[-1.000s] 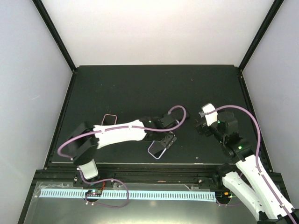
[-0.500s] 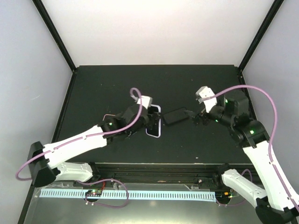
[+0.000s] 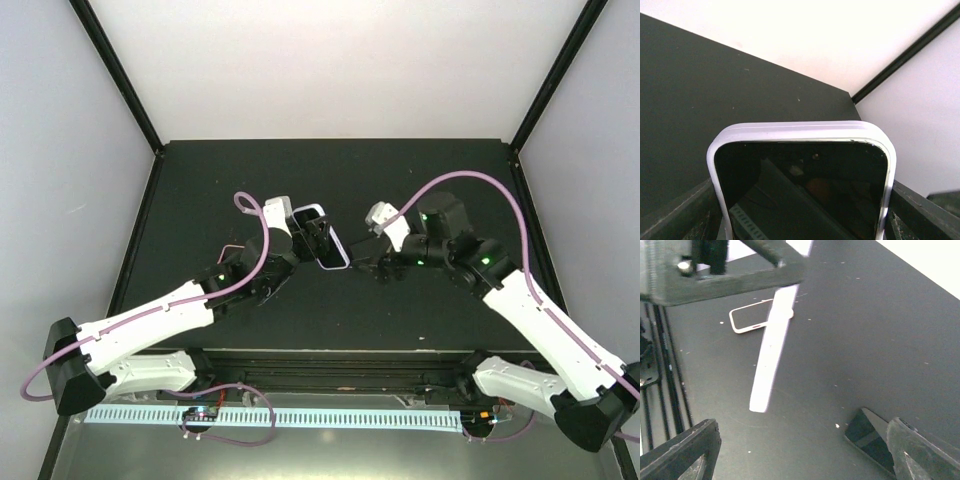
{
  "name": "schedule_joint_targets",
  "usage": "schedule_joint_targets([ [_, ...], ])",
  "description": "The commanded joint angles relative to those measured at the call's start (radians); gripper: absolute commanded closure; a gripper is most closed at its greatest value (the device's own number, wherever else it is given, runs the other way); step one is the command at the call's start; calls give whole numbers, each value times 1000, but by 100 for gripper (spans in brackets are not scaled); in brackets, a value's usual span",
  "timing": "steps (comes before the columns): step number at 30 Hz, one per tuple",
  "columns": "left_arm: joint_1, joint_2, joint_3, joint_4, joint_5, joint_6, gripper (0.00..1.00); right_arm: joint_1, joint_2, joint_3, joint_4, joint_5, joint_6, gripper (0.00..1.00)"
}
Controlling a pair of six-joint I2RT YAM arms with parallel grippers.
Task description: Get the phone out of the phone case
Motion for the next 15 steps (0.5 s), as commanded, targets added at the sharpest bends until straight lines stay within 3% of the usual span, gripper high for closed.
schedule_joint_targets([
  [1, -14, -24, 19, 111, -60, -98, 62, 61, 62, 2, 104, 52, 68, 14],
  [4, -21, -27, 6, 122, -67, -116, 61, 101, 118, 37, 94, 62, 63, 22],
  [9, -28, -17, 13, 92, -70, -136, 58, 168, 164, 46, 132, 166, 89, 45],
  [12, -31, -18, 14, 84, -82, -139, 57, 173, 188, 64, 123, 169, 112, 59],
  [15, -31, -20, 8, 90, -93, -121, 57, 173, 188, 63, 125, 110, 129, 65],
])
